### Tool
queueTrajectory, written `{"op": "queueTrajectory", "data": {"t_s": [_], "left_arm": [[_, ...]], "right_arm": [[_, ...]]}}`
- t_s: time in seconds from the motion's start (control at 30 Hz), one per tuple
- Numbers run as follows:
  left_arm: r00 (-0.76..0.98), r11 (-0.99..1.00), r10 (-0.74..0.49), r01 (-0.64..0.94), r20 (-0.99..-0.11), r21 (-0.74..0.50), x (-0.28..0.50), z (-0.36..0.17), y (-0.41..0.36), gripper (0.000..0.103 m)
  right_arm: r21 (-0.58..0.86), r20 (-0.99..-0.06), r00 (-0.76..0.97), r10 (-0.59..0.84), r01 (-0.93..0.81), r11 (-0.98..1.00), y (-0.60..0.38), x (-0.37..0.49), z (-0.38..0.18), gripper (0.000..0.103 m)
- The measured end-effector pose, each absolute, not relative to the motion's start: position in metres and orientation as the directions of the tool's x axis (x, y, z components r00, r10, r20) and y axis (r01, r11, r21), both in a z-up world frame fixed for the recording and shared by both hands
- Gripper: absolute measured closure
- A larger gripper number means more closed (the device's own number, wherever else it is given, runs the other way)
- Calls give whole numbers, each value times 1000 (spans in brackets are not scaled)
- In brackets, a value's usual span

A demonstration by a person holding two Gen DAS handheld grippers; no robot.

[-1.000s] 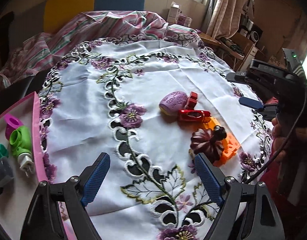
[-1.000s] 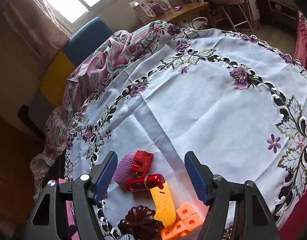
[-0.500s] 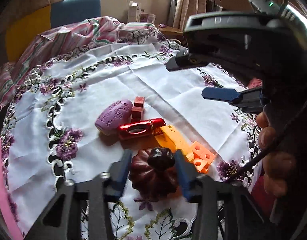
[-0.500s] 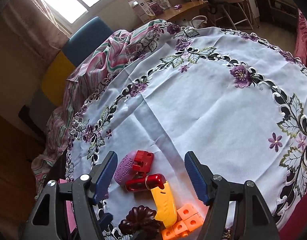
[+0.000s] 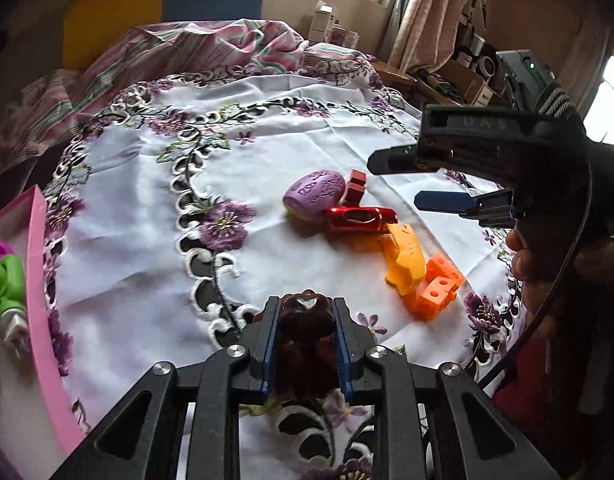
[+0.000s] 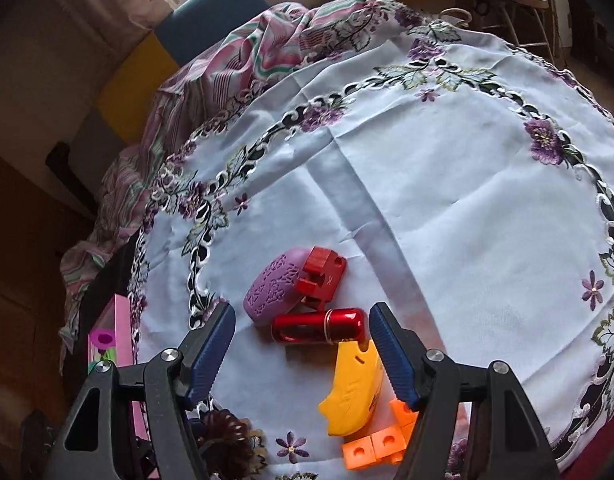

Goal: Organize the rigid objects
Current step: 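Grasp the brown fluted object with the left gripper while the right gripper grasps the red lipstick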

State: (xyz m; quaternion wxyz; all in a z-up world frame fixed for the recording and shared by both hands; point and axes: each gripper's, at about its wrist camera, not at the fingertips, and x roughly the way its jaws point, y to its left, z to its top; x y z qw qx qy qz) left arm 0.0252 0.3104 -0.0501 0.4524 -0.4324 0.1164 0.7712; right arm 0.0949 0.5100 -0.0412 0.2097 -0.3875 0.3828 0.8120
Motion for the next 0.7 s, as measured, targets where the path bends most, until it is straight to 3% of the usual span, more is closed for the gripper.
{"op": "queueTrajectory", "data": {"t_s": [0.2,0.5,0.7], "left_arm": [[-247,-600,602,-768,-759,-226,19,-44,271,79],[-279,-622,627,-741,-728,-252,16,-29,231,79],[-292,-626,649,-730,-703,-275,17,-19,213,79]], "right_arm": [[396,-840,-543,19,-636,-662,500,83,-54,25],[210,-898,-426,107,-631,-747,484,61,-61,25],[168,-912,-387,132,-650,-741,490,56,-68,25]]}}
